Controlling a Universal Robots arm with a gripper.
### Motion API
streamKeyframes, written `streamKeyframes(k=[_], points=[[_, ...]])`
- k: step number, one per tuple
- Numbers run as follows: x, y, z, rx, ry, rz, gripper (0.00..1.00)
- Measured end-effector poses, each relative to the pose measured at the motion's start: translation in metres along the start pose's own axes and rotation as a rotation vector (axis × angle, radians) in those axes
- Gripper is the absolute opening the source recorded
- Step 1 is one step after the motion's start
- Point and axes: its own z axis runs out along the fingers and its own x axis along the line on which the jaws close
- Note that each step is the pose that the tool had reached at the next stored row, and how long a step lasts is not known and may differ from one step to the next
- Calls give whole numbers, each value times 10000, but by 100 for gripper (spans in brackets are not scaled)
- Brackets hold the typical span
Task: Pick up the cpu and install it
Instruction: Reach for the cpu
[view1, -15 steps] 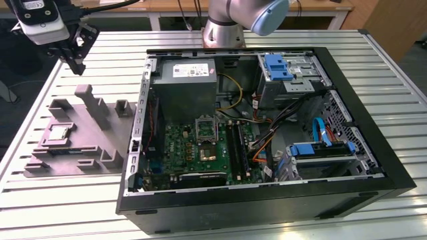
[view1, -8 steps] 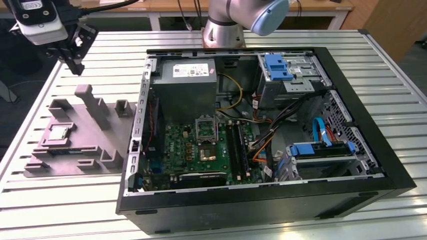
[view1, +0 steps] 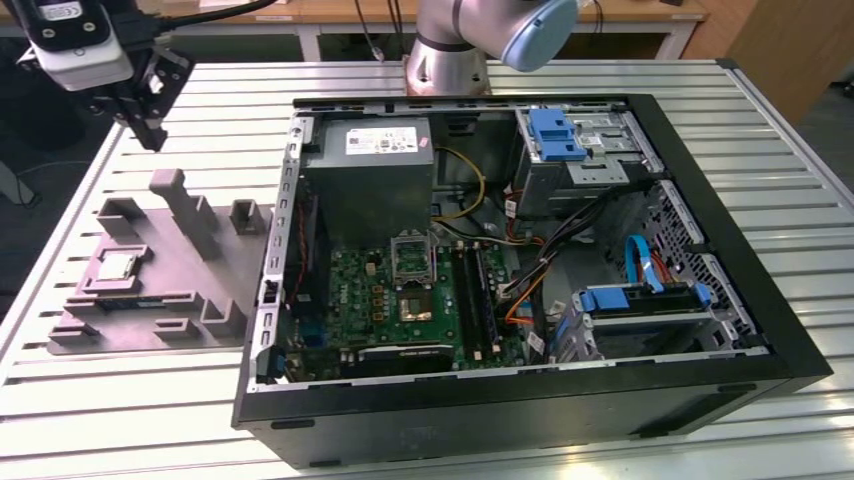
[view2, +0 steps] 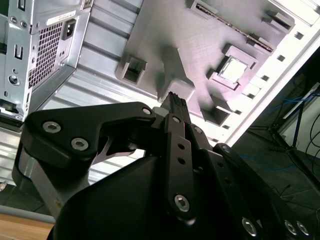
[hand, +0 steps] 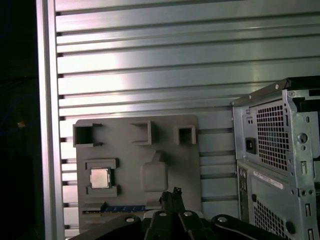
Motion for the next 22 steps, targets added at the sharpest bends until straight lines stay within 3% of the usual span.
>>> streamKeyframes(k=[8,22], points=[[69,-6,11,1,1,-1,11],[108,-9,22,1,0,-1,11]])
